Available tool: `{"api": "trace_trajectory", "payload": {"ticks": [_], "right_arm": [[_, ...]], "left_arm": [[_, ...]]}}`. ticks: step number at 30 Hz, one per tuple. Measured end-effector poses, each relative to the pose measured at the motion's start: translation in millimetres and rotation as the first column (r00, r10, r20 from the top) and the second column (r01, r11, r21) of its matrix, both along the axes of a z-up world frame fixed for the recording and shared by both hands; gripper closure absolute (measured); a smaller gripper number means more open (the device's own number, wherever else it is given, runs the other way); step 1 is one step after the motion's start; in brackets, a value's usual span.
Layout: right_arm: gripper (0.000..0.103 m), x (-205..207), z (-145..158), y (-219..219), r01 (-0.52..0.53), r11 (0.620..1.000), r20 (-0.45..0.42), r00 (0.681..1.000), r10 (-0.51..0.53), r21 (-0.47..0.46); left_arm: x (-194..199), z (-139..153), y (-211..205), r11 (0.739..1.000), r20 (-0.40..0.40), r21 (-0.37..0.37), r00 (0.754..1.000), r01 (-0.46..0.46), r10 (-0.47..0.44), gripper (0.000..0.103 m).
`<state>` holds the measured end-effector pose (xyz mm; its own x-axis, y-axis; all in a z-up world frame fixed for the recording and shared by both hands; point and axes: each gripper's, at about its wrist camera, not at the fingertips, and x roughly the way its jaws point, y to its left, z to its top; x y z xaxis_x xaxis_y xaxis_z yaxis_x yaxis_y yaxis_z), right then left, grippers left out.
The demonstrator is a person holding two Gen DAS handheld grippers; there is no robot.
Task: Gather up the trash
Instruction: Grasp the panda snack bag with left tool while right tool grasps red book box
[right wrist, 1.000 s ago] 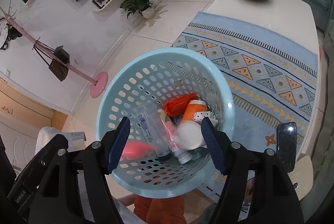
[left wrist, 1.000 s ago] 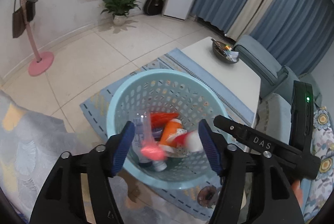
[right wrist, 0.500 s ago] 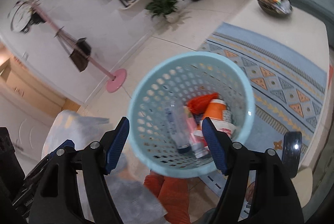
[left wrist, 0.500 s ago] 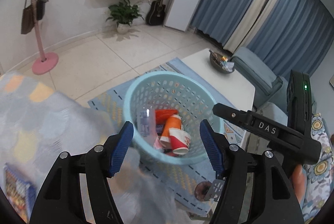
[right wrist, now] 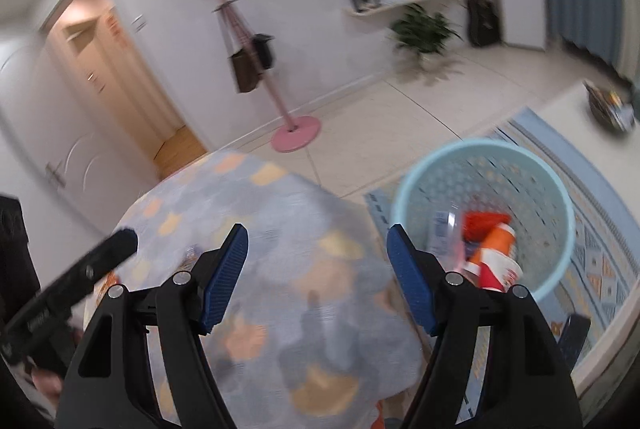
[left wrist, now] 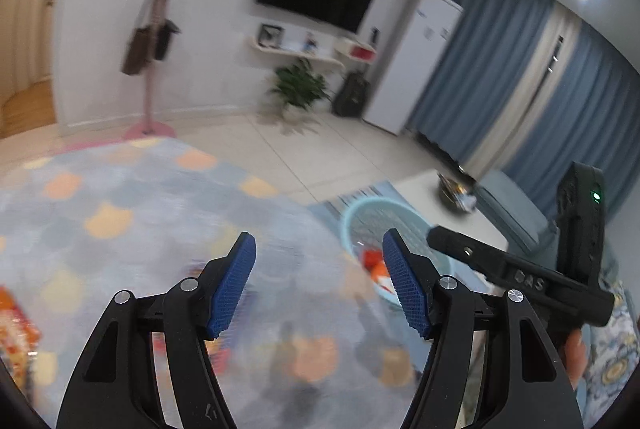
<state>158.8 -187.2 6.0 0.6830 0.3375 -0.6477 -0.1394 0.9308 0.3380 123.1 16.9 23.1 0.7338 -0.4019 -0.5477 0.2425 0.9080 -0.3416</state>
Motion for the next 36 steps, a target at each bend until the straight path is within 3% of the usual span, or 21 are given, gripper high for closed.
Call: {"api": "trace_trajectory", "payload": {"ticks": [4, 6, 11, 12, 14, 18, 20, 22, 24, 27, 31, 36], "right_arm": [[0.037, -11, 6, 43, -0.072, 0.996, 0.025, 0.997, 0.073, -0.044], [0.055, -17, 4, 59, -0.102, 0.993, 0.027, 0.994, 0.103, -0.065], [0.059, -23, -11, 101, -0.203, 0.978, -0.024, 0.979, 0.202, -0.058], [0.056, -23, -16, 109, -0.219, 0.975, -0.045, 0.975, 0.217, -0.045], [0.040, -21, -26, 123, -0.235, 0.972, -0.093, 0.968, 0.233, -0.011], [0.021, -15, -44, 142, -0.222, 0.974, -0.158, 0.962, 0.225, 0.032], [0.020, -9, -52, 147, -0.215, 0.974, -0.187, 0.956, 0.226, 0.075], [0.020, -4, -60, 154, -0.203, 0.975, -0.220, 0.951, 0.218, 0.088], [0.020, 1, -66, 160, -0.202, 0.976, -0.243, 0.945, 0.217, 0.087], [0.020, 7, -73, 171, -0.215, 0.973, -0.271, 0.935, 0.230, 0.083], [0.020, 11, -73, 186, -0.221, 0.975, -0.266, 0.939, 0.218, 0.021], [0.020, 16, -73, 196, -0.206, 0.979, -0.265, 0.944, 0.196, -0.008]], "left_arm": [[-21, 11, 38, 0.997, 0.034, -0.023, 0.996, -0.080, 0.080, 0.038], [-32, 15, 57, 0.992, 0.047, -0.017, 0.991, -0.121, 0.122, 0.038], [-55, 11, 110, 0.971, 0.039, 0.008, 0.971, -0.237, 0.237, 0.038], [-58, 8, 121, 0.965, 0.030, 0.019, 0.965, -0.263, 0.262, 0.038], [-65, 2, 145, 0.951, 0.009, 0.038, 0.952, -0.306, 0.306, 0.038], [-78, -18, 203, 0.893, -0.048, 0.142, 0.898, -0.428, 0.438, 0.029], [-81, -30, 233, 0.862, -0.087, 0.147, 0.862, -0.485, 0.499, 0.029], [-82, -41, 257, 0.859, -0.140, 0.116, 0.848, -0.499, 0.511, 0.029], [-80, -50, 268, 0.863, -0.181, 0.093, 0.844, -0.496, 0.504, 0.029], [-77, -60, 271, 0.883, -0.194, 0.076, 0.862, -0.463, 0.468, 0.026], [-69, -76, 274, 0.859, -0.204, 0.100, 0.835, -0.502, 0.511, 0.025], [-78, -85, 263, 0.882, -0.192, 0.111, 0.860, -0.459, 0.472, 0.031]]}}
